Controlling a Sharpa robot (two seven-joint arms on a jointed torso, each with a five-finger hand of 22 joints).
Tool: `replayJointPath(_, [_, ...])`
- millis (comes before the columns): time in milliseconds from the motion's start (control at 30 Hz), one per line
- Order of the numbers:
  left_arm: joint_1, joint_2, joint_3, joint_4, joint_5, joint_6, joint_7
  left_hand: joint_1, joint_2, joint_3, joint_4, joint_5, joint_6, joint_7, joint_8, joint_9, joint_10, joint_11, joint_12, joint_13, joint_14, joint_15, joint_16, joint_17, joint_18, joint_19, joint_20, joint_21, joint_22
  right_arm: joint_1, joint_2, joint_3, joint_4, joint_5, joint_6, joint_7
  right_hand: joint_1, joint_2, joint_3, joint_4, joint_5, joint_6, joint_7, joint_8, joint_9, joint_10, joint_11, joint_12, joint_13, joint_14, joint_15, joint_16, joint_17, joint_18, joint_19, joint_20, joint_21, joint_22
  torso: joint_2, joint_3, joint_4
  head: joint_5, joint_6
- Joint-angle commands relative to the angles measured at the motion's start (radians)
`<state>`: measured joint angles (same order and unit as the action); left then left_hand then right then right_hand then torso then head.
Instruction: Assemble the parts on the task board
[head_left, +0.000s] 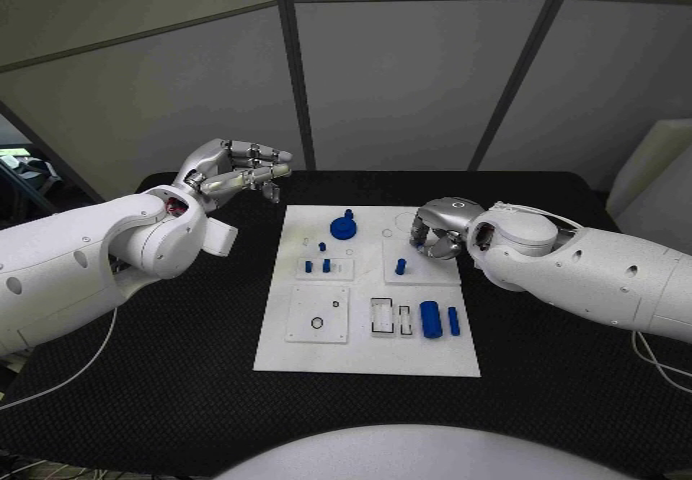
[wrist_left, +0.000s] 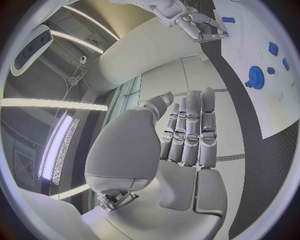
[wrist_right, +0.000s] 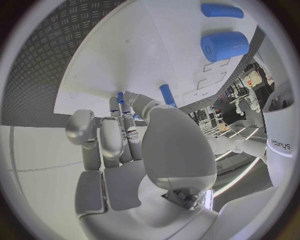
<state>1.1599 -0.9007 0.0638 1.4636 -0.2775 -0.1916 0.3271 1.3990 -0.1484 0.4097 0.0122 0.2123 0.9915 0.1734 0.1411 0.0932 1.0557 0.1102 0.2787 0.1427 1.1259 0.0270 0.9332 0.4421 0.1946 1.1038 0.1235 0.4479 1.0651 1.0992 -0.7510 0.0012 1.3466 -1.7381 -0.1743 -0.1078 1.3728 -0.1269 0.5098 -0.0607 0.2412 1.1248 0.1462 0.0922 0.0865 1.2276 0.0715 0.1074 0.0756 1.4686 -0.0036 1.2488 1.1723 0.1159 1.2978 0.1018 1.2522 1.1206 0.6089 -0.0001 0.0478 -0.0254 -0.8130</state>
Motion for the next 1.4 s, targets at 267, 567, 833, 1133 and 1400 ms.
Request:
replayJointPath(267, [0.001,-0.004,0.001,0.001,0.006,0.013,0.003,0.005,0.003,-0.002,-0.006,-0.001,0.0,0.01,0.005,-0.002,-0.007,0.003,0.005,0.0,-0.006,0.003,-0.005,-0.002,-0.012,-0.004,0.002,-0.007,-0.002,-0.001,0.001,-0.001,0.009,-0.056,-0.004,-0.028,0.014,0.015,0.012,-0.018,-0.006,0.016,-0.005,0.003,0.004,0.018,-0.002,0.008,0.003,0.042,-0.01,0.016,0.008,-0.018,0.002,-0.01,0.02,0.019,-0.001,0.0013,-0.0005,0.0,-0.002])
replayJointPath(567, [0.001,-0.002,0.001,-0.004,0.006,0.016,-0.012,0.014,0.006,-0.001,-0.013,-0.001,-0.005,0.013,0.004,-0.004,-0.013,0.005,0.005,0.0,-0.007,0.005,-0.008,-0.005,-0.013,-0.004,0.002,-0.009,-0.002,-0.001,-0.014,0.0,0.032,-0.07,-0.076,-0.048,0.023,0.034,0.04,-0.035,-0.018,0.028,-0.004,0.003,0.007,0.032,-0.004,0.008,0.006,0.042,-0.012,0.028,0.012,-0.025,0.019,-0.012,0.054,0.061,0.0,0.0007,-0.0003,-0.007,-0.002])
replayJointPath(833, [0.001,0.002,0.001,-0.009,0.006,0.022,-0.022,0.023,0.01,0.0,-0.021,-0.001,-0.012,0.018,0.003,-0.007,-0.02,0.009,0.006,-0.001,-0.014,0.007,-0.017,-0.01,-0.013,-0.007,0.002,-0.011,-0.002,0.0,-0.032,0.001,0.071,-0.067,-0.123,-0.05,0.021,0.034,0.044,-0.038,-0.019,0.033,-0.006,0.004,0.008,0.036,-0.005,0.009,0.007,0.042,-0.012,0.031,0.014,-0.026,0.022,-0.013,0.059,0.067,-0.002,0.0003,-0.001,0.001,0.004])
replayJointPath(1133, [0.001,0.004,0.001,-0.015,0.006,0.037,-0.039,0.026,0.012,0.0,-0.025,-0.001,-0.017,0.021,0.002,-0.009,-0.027,0.012,0.006,-0.002,-0.017,0.008,-0.022,-0.014,-0.014,-0.01,0.003,-0.012,-0.002,0.0,-0.069,0.005,0.147,-0.055,-0.181,-0.05,0.021,0.034,0.05,-0.041,-0.017,0.033,-0.006,0.002,0.008,0.036,-0.005,0.007,0.007,0.043,-0.013,0.036,0.018,-0.027,0.023,-0.013,0.063,0.072,-0.002,-0.0006,0.0,-0.001,0.012])
replayJointPath(1400, [0.001,0.004,0.001,-0.015,0.006,0.041,-0.039,0.025,0.014,-0.001,-0.026,0.002,-0.018,0.022,0.002,-0.009,-0.03,0.013,0.008,-0.003,-0.019,0.009,-0.025,-0.016,-0.014,-0.013,0.004,-0.013,-0.002,0.001,-0.116,0.037,0.263,-0.026,-0.214,-0.049,0.02,0.032,0.052,-0.043,-0.017,0.034,-0.006,0.002,0.009,0.037,-0.005,0.006,0.007,0.043,-0.013,0.038,0.018,-0.027,0.023,-0.013,0.065,0.074,-0.001,0.0007,-0.0025,0.009,0.021])
